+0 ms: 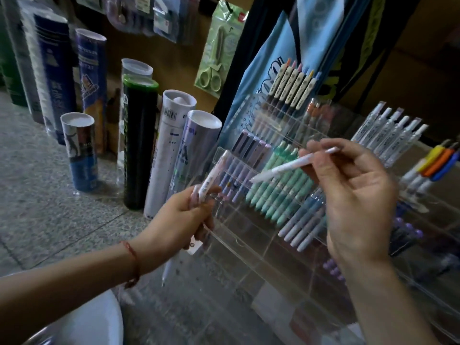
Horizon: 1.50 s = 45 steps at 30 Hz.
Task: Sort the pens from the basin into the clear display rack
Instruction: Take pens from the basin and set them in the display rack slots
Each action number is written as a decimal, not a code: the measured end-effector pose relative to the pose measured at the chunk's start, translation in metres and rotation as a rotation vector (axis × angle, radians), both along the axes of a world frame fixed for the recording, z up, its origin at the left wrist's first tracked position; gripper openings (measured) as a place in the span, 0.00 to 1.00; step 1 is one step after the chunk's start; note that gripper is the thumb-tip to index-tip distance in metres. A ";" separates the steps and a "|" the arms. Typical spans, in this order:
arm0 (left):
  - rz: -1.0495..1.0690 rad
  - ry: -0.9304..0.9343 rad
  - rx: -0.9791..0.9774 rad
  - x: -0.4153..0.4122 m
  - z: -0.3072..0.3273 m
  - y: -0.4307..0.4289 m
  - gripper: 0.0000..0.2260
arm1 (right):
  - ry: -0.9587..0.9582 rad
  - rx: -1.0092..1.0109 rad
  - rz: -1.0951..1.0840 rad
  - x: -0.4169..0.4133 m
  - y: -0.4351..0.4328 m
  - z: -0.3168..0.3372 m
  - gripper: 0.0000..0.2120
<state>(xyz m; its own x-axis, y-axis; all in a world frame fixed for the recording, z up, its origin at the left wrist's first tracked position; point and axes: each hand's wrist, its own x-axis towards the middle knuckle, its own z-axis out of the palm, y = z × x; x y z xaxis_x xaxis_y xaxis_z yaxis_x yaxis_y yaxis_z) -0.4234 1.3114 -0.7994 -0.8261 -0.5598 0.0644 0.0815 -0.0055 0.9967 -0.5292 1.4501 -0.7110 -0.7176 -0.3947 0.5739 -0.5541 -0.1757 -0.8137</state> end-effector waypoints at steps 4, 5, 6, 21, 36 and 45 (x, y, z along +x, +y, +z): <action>-0.094 -0.087 -0.079 -0.011 -0.008 -0.002 0.03 | 0.140 0.342 -0.018 0.000 -0.013 -0.049 0.11; -0.106 -0.101 -0.069 -0.013 -0.010 -0.003 0.03 | 0.101 0.353 -0.007 0.000 -0.017 -0.058 0.11; -0.117 -0.106 -0.055 -0.014 -0.013 -0.003 0.05 | 0.069 0.356 -0.003 -0.001 -0.020 -0.064 0.12; -0.108 0.040 0.014 -0.010 -0.014 -0.002 0.08 | -0.026 0.703 0.005 -0.011 -0.040 -0.078 0.08; -0.523 -0.020 0.320 0.006 -0.005 0.004 0.17 | -0.478 0.291 0.479 0.011 -0.019 -0.038 0.10; -0.269 -0.033 0.040 0.001 -0.007 -0.002 0.15 | 0.415 0.127 -0.118 -0.001 -0.001 -0.005 0.06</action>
<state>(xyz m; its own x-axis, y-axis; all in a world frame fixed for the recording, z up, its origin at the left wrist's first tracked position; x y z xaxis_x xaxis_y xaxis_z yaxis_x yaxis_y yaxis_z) -0.4220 1.3091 -0.8066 -0.9467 -0.3216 0.0169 0.0389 -0.0621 0.9973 -0.5302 1.4492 -0.7164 -0.4815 -0.4101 0.7746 -0.8482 -0.0048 -0.5297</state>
